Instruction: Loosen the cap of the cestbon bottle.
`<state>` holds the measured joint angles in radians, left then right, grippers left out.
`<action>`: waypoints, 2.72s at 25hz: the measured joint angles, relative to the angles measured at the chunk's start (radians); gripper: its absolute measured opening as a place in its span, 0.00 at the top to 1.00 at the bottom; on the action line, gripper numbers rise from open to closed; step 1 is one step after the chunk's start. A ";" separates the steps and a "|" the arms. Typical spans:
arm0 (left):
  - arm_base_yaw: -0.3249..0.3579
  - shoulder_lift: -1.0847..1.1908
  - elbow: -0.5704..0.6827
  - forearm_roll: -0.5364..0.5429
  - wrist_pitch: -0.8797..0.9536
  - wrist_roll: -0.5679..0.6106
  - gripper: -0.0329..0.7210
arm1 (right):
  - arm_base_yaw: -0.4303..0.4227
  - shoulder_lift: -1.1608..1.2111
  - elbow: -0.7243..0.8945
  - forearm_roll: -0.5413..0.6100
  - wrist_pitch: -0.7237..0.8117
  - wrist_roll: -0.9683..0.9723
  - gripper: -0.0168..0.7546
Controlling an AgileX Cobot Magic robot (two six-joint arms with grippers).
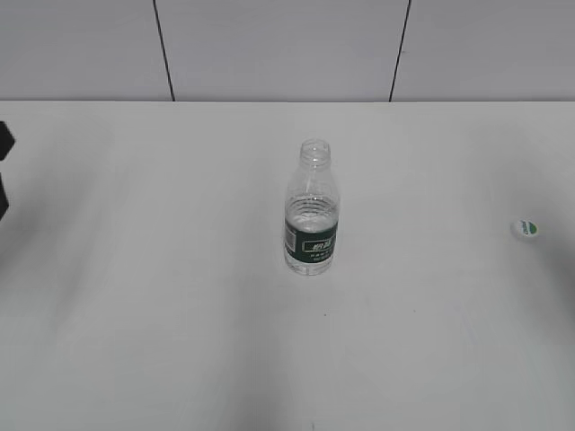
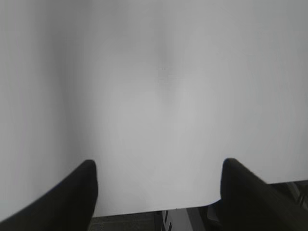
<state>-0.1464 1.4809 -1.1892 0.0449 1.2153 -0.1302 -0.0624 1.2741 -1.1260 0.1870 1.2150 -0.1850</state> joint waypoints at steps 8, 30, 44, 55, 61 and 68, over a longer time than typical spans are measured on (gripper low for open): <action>0.000 -0.415 0.212 0.036 -0.001 0.000 0.33 | 0.000 -0.406 0.221 -0.011 0.003 0.000 0.31; 0.000 -1.487 0.632 -0.012 -0.134 0.109 0.35 | 0.000 -1.222 0.586 -0.053 -0.118 -0.060 0.31; 0.000 -1.488 0.657 -0.045 -0.161 0.113 0.36 | 0.000 -1.280 0.622 -0.035 -0.113 -0.048 0.31; 0.032 -1.488 0.658 -0.045 -0.161 0.113 0.40 | 0.000 -1.280 0.622 -0.107 -0.114 -0.022 0.31; 0.125 -1.488 0.658 -0.045 -0.162 0.113 0.40 | 0.000 -1.280 0.622 -0.111 -0.114 -0.019 0.31; 0.144 -1.488 0.658 -0.045 -0.163 0.113 0.41 | 0.006 -1.280 0.622 -0.113 -0.115 -0.018 0.31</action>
<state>-0.0021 -0.0067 -0.5311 0.0000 1.0526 -0.0170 -0.0565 -0.0059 -0.5045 0.0742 1.0998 -0.2034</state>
